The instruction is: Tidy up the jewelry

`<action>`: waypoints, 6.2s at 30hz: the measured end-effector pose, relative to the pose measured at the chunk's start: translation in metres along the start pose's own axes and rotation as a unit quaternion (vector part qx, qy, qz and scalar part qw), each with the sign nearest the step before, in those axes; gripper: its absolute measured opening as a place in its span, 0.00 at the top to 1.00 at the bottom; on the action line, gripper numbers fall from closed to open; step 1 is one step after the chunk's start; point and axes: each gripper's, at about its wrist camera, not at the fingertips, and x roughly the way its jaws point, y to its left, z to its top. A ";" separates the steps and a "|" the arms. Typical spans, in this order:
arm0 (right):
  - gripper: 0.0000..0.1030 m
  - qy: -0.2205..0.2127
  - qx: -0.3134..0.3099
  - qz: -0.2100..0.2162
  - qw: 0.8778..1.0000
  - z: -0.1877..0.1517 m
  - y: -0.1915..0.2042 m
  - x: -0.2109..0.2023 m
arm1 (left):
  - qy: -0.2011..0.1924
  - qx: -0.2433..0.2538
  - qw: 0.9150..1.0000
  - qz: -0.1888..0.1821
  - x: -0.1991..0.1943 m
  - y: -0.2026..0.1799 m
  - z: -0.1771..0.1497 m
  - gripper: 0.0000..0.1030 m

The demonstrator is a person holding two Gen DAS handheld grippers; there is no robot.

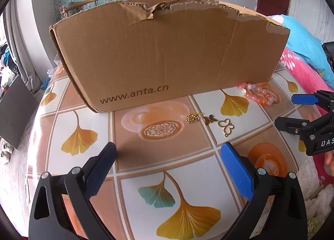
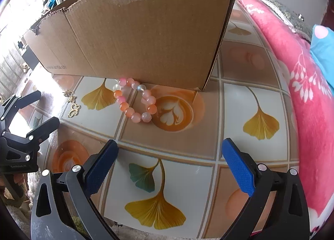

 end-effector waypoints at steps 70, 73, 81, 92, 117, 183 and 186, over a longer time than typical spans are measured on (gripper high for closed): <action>0.87 -0.044 -0.092 0.096 0.990 -0.005 0.057 -0.013 | 0.001 -0.012 0.993 -0.117 0.009 -0.018 0.024 0.73; 0.87 -0.047 -0.090 0.100 0.990 -0.007 0.046 -0.012 | 0.003 -0.007 0.994 -0.112 0.011 -0.022 0.026 0.73; 0.87 -0.052 -0.087 0.107 0.989 -0.009 0.040 -0.018 | 0.003 0.003 0.995 -0.099 0.015 -0.028 0.030 0.83; 0.87 -0.055 -0.089 0.108 0.989 -0.010 0.038 -0.017 | 0.014 0.028 0.996 -0.081 0.015 -0.034 0.030 0.84; 0.87 -0.055 -0.090 0.106 0.989 -0.010 0.038 -0.017 | 0.025 0.054 0.997 -0.043 0.017 -0.051 0.032 0.89; 0.88 -0.061 -0.090 0.106 0.988 -0.007 0.040 -0.015 | 0.039 0.093 0.992 -0.073 0.010 -0.049 0.028 0.89; 0.88 -0.061 -0.091 0.105 0.988 -0.008 0.040 -0.015 | 0.040 0.098 0.992 -0.070 0.012 -0.052 0.029 0.89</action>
